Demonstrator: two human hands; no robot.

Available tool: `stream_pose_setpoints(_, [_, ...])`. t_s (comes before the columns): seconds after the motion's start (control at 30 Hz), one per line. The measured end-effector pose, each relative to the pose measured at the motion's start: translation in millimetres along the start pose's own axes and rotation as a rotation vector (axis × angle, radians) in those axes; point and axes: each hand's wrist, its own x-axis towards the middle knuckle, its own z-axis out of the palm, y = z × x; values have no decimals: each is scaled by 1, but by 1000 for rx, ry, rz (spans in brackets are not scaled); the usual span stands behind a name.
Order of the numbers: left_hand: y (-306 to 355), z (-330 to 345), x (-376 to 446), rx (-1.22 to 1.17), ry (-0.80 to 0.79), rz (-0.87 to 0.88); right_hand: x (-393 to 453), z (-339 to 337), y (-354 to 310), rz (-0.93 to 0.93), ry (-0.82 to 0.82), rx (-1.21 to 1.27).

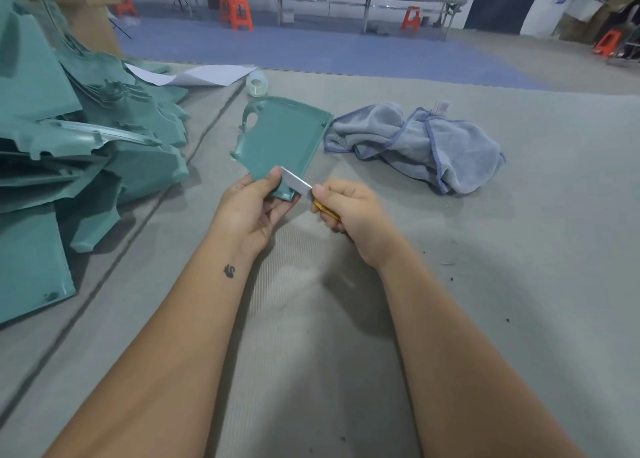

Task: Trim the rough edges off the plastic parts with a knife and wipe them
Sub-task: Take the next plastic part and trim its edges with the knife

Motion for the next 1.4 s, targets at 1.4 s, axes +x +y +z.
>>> stream_pose_setpoints(1.4, [-1,0,-4,70,-44,-53,12,-1,12,-9,292,18])
